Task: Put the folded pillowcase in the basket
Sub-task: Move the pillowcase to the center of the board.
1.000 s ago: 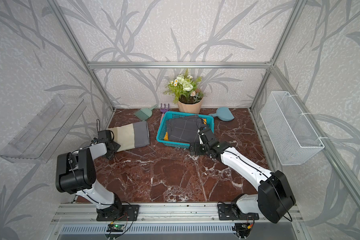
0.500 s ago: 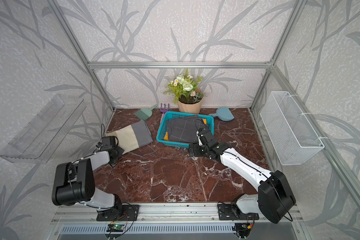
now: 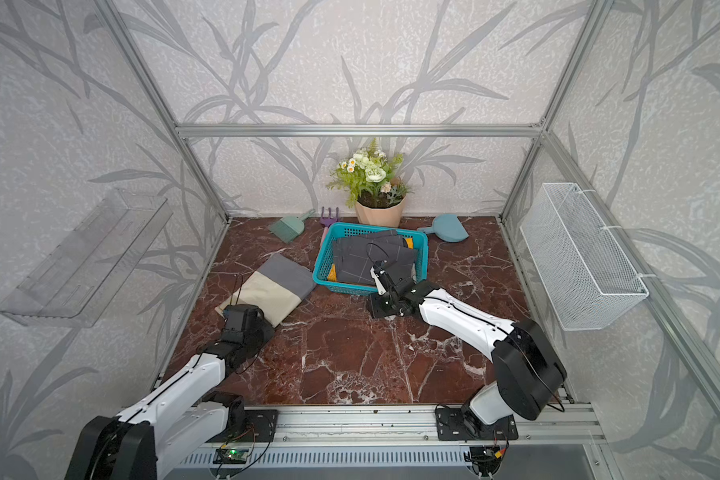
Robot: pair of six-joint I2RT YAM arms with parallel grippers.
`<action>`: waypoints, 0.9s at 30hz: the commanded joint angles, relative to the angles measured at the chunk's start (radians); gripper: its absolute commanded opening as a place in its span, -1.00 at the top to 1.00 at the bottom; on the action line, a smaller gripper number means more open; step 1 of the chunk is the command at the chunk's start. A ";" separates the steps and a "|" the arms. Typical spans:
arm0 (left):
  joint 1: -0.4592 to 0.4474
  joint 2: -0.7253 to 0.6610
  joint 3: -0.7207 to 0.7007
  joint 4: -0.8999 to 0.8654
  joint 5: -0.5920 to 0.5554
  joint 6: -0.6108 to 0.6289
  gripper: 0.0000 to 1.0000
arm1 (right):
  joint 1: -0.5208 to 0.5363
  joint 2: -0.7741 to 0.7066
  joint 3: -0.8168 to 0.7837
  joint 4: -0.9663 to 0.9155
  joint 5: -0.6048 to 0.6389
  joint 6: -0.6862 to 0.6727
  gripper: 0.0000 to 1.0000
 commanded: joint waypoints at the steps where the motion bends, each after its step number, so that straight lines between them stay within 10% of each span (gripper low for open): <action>1: -0.077 -0.080 -0.038 -0.104 -0.007 -0.079 1.00 | 0.021 0.061 0.063 0.037 0.007 0.004 1.00; 14: -0.210 -0.336 -0.126 -0.274 0.074 -0.112 1.00 | 0.036 0.346 0.321 -0.019 0.108 -0.014 0.99; 20: -0.274 -0.339 -0.113 -0.294 0.042 -0.125 1.00 | 0.038 0.418 0.417 -0.047 0.126 -0.035 0.64; 25: -0.279 -0.329 -0.042 -0.301 -0.001 -0.093 -0.57 | 0.098 0.355 0.389 0.005 0.071 -0.056 -0.18; 27: -0.281 -0.328 0.002 -0.314 -0.030 -0.076 -0.83 | 0.136 0.346 0.382 0.019 0.048 -0.059 -0.24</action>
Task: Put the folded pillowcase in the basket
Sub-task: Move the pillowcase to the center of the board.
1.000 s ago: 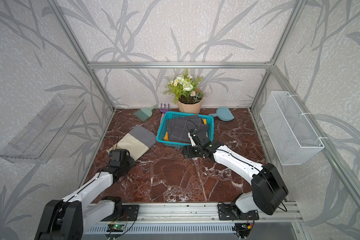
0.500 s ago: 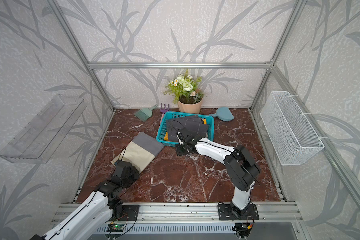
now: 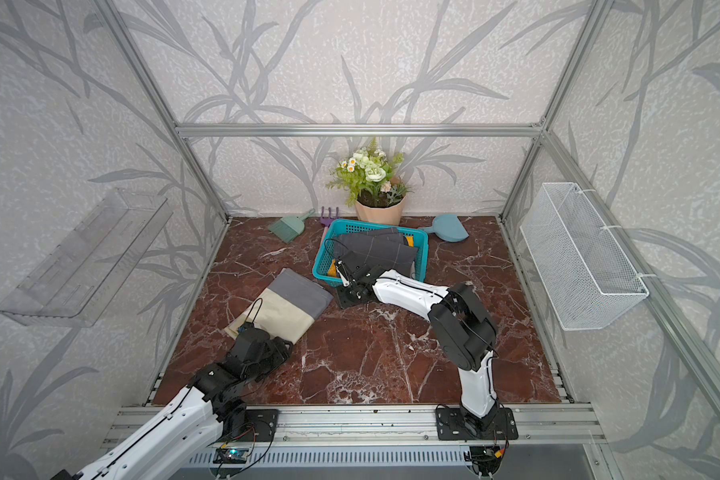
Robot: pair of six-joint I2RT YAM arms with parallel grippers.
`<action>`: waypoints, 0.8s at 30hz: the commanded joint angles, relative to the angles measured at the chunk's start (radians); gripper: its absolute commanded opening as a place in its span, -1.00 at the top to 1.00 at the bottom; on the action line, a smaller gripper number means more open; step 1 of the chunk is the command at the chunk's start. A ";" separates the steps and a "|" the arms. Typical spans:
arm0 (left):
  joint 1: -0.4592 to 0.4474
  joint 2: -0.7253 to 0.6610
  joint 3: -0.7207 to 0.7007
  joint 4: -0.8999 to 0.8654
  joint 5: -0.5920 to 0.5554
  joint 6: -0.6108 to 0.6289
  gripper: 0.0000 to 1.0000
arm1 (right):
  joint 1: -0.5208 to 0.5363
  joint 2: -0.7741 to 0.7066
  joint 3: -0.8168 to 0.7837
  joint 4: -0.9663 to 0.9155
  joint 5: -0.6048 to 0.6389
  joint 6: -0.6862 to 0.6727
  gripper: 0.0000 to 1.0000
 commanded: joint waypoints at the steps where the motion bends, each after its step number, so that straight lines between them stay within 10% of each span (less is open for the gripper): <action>1: -0.002 0.008 0.084 -0.067 -0.074 0.036 -0.85 | 0.045 -0.042 0.000 0.048 -0.016 -0.021 -0.24; 3: -0.002 0.007 0.126 -0.082 -0.095 0.041 -0.86 | 0.078 -0.017 0.014 0.044 -0.020 -0.026 -0.15; 7: -0.002 0.003 0.208 -0.120 -0.132 0.054 -0.86 | 0.132 0.061 0.081 0.032 -0.020 -0.028 0.96; 24: -0.001 -0.056 0.274 -0.168 -0.167 0.055 -0.84 | 0.164 0.603 0.824 -0.362 -0.067 -0.100 1.00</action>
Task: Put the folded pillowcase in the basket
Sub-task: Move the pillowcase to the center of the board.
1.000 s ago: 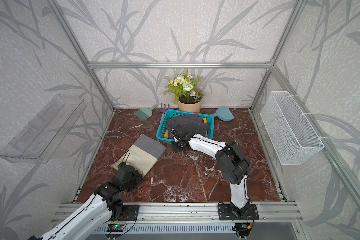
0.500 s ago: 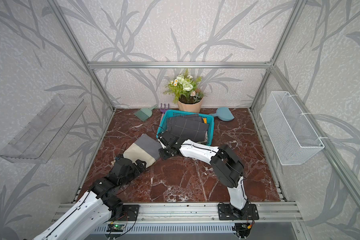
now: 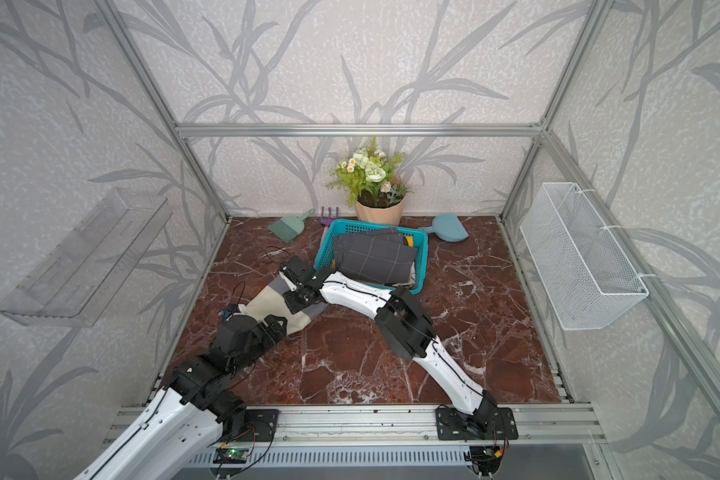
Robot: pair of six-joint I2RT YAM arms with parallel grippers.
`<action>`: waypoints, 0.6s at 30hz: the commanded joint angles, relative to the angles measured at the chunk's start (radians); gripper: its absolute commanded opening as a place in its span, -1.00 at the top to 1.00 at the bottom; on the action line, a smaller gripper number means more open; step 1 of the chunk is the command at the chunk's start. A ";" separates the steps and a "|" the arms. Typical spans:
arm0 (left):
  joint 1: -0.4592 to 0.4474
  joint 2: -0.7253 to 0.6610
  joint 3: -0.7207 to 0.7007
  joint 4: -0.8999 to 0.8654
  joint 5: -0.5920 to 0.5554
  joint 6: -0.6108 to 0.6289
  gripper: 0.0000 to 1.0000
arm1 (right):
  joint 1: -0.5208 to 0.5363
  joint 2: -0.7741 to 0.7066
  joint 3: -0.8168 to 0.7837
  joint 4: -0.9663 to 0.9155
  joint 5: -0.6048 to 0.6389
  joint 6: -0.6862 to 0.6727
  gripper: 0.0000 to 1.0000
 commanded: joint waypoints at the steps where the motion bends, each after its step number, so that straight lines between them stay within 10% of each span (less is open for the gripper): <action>1: -0.001 0.001 0.050 -0.016 -0.045 0.018 -0.83 | 0.004 0.064 0.088 -0.198 -0.011 -0.018 1.00; 18: 0.013 0.229 0.133 0.184 -0.147 0.098 -0.83 | 0.042 -0.516 -0.801 -0.030 0.037 0.283 1.00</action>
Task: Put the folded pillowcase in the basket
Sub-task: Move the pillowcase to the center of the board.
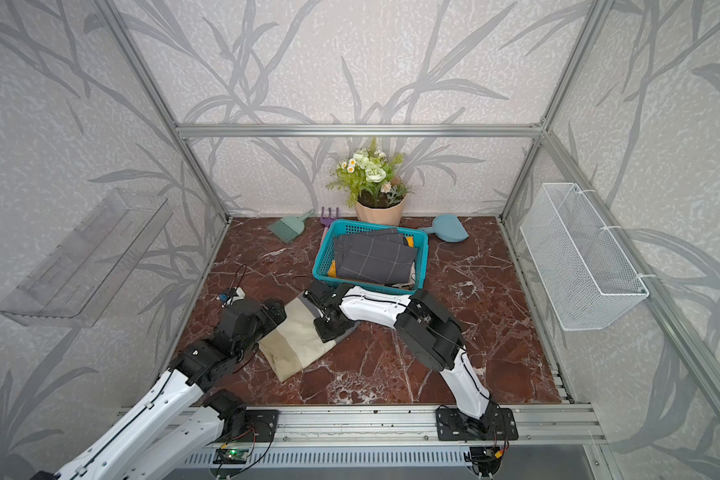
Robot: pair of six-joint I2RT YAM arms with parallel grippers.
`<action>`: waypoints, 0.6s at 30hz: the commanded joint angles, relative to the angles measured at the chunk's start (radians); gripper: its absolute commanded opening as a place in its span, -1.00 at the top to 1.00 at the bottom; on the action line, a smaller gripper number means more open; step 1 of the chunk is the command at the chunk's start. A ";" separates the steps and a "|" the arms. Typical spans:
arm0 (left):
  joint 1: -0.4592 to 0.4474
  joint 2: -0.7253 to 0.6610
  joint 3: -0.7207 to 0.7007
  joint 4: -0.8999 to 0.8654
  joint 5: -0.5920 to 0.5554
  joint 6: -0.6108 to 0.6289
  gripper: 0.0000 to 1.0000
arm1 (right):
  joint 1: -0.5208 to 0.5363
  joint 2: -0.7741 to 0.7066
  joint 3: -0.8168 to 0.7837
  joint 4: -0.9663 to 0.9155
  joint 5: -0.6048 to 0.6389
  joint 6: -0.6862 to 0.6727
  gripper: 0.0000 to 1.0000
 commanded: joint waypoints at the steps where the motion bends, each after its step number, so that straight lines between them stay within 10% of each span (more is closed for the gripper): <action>1: 0.006 0.055 0.011 0.084 0.018 0.031 -0.83 | 0.022 -0.142 -0.178 0.035 0.017 0.160 0.98; 6: 0.002 0.140 -0.038 0.136 0.181 0.032 -0.86 | 0.032 -0.343 -0.442 0.134 0.041 0.343 0.70; 13: -0.031 0.026 -0.182 0.069 0.215 -0.023 -0.90 | 0.030 -0.658 -0.567 0.187 0.200 0.286 -0.62; 16: -0.031 -0.063 -0.204 -0.003 0.155 -0.047 -0.98 | 0.017 -0.703 -0.580 0.271 0.209 0.181 -0.54; 18: -0.031 -0.109 -0.213 -0.021 0.129 -0.071 -0.98 | 0.004 -0.665 -0.558 0.322 0.165 0.129 0.10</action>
